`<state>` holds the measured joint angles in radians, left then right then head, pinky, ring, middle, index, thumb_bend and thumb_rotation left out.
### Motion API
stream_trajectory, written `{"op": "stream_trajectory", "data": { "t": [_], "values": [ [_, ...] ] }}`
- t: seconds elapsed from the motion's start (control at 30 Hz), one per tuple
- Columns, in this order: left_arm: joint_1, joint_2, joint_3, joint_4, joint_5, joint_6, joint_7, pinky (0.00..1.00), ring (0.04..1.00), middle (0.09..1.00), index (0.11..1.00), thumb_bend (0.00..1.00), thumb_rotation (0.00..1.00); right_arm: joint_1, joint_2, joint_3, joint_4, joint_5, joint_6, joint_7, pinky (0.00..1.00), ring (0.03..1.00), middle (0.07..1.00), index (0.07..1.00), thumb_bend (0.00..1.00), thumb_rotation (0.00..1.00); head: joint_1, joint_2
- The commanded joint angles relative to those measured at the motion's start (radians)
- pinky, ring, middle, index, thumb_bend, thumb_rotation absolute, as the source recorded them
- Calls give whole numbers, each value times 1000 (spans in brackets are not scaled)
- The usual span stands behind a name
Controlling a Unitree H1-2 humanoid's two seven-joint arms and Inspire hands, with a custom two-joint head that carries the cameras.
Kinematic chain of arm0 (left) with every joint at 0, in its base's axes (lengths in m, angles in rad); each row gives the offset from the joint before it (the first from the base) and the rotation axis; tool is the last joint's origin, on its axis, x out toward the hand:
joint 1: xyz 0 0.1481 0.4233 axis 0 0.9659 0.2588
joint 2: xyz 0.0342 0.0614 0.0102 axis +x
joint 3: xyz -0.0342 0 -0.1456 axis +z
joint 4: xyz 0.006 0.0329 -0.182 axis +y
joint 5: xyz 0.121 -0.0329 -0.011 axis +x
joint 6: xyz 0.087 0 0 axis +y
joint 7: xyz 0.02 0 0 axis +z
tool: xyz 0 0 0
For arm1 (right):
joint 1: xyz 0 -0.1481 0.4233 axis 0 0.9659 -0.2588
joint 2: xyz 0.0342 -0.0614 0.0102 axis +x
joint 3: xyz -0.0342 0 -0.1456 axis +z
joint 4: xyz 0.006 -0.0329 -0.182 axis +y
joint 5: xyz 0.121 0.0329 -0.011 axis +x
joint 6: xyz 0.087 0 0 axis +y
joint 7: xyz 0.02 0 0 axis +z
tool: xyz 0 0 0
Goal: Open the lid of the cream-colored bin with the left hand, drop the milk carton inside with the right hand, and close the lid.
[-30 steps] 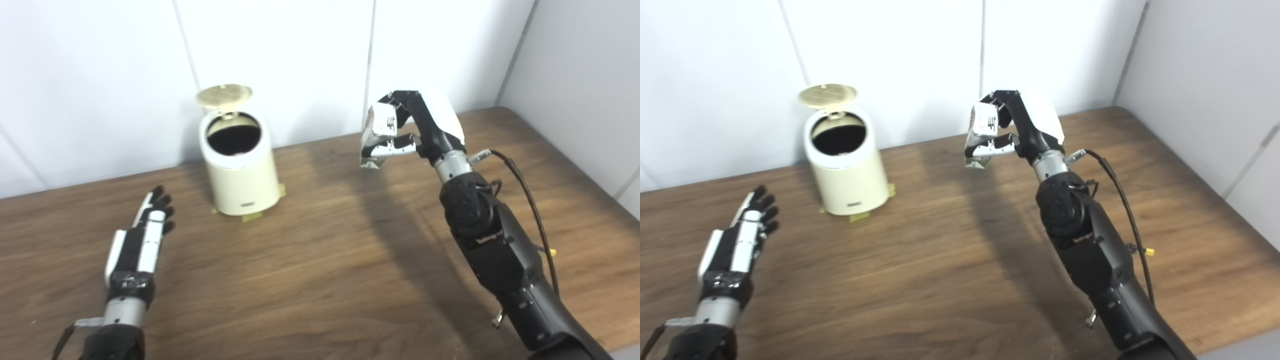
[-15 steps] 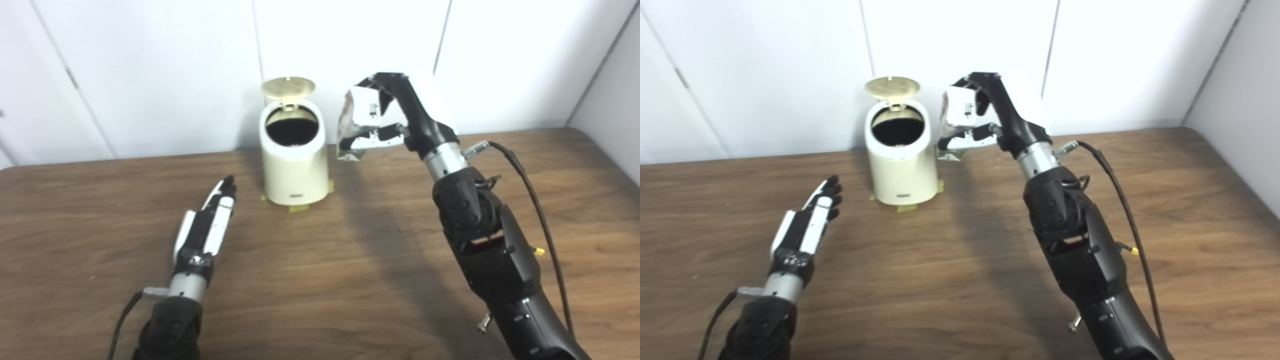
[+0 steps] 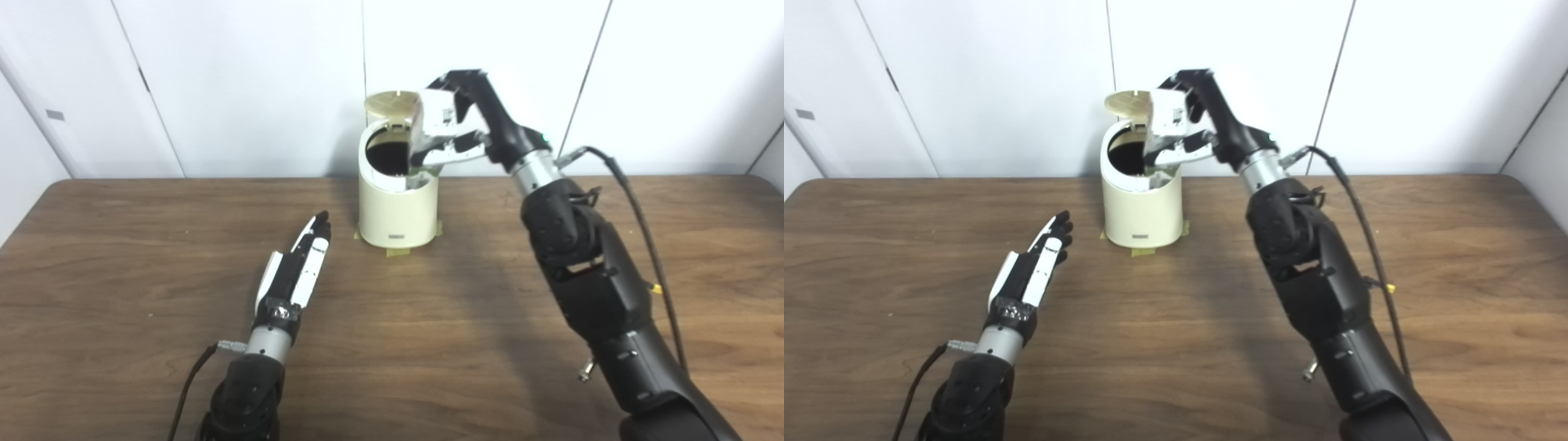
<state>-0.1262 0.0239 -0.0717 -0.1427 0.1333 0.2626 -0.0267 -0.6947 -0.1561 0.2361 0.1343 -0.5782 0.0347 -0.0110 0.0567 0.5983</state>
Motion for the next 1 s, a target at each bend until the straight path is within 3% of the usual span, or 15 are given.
{"op": "stream_trajectory", "data": {
  "t": [0.0, 0.27, 0.53, 0.97],
  "values": [
    [-17, -4, 3, -19, 9, -36, 16, 962, 961, 969, 981, 516, 997, -91, -2, -2, 6, -15, -63, -44, 390, 409, 504, 509, 517, 0, 2, 0],
    [-8, -11, 11, -22, 1, -40, 32, 949, 956, 959, 980, 504, 990, -155, -3, 50, 167, -104, -142, -115, 373, 395, 508, 527, 514, 0, -2, -1],
    [-3, -19, 12, -37, 3, -26, 37, 954, 962, 952, 977, 511, 978, -195, 4, 51, 293, -107, -191, -176, 377, 395, 508, 523, 514, 0, 1, -2],
    [6, -23, 12, -36, 1, -31, 34, 958, 958, 954, 978, 525, 977, -207, 0, 45, 333, -105, -194, -211, 382, 394, 504, 532, 514, 0, 2, 2]
  ]
}}
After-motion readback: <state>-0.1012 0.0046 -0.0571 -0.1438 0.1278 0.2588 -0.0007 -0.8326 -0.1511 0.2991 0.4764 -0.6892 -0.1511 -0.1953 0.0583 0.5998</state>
